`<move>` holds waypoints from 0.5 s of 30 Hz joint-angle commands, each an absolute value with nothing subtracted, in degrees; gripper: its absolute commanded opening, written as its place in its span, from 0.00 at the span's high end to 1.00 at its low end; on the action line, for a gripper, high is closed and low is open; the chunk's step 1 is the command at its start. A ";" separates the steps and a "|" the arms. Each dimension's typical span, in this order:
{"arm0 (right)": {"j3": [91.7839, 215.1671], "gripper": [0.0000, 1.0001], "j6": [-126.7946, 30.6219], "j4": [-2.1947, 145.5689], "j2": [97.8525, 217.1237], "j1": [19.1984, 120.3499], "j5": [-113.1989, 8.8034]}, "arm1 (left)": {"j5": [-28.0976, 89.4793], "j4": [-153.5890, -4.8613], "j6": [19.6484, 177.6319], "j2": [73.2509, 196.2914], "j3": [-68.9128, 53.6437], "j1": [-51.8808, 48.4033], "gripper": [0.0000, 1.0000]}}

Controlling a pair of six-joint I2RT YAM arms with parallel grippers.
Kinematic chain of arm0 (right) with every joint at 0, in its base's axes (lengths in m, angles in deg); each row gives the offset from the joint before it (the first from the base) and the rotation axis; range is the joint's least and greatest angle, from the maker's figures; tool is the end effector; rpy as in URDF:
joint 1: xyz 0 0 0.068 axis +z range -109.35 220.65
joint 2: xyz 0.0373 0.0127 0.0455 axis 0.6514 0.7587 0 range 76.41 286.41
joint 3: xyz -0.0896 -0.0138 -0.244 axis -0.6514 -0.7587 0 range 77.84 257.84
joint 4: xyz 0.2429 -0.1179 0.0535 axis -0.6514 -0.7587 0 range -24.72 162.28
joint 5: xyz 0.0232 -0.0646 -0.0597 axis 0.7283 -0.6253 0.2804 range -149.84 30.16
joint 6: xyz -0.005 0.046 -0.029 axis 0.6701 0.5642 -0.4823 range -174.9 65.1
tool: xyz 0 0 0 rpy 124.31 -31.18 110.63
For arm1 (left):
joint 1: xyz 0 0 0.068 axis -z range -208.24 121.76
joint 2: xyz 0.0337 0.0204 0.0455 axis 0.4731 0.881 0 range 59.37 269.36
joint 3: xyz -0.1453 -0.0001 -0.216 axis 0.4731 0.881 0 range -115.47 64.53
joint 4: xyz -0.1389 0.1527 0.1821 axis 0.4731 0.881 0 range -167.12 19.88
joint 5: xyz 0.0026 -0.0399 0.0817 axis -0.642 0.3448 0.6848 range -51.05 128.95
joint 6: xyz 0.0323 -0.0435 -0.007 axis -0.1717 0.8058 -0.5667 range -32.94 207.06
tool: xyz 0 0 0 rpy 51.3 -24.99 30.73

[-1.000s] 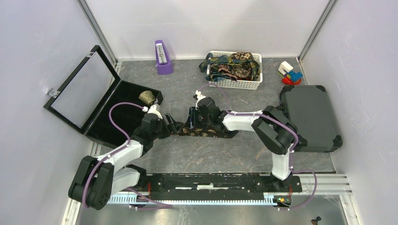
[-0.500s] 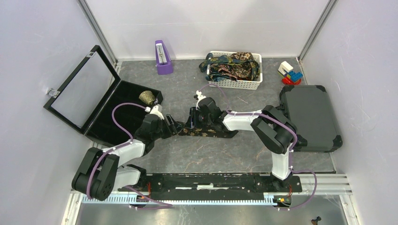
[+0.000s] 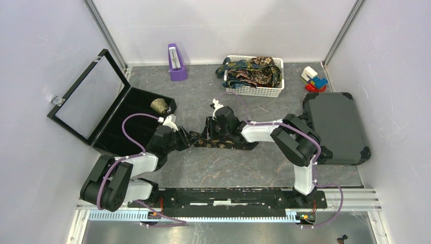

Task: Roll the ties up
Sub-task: Roll the tie at the center of the board.

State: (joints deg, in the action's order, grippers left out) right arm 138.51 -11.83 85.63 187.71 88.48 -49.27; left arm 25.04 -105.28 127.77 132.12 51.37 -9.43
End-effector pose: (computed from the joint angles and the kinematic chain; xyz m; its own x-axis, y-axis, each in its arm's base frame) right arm 0.2702 0.3083 0.1181 -0.8615 0.0488 -0.5054 -0.3262 0.7096 0.6245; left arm 0.2076 -0.0800 0.1025 -0.7050 -0.4287 -0.5650 0.0625 0.7560 -0.6516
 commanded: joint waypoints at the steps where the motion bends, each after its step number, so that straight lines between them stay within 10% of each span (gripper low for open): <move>1: 137.02 0.62 -12.85 84.63 188.59 88.13 -49.87 | 23.92 -107.94 129.84 132.19 52.06 -9.63 0.58; 15: 137.95 0.55 -14.52 82.11 183.20 88.11 -49.87 | 29.27 -92.84 126.37 126.41 48.13 -9.22 0.81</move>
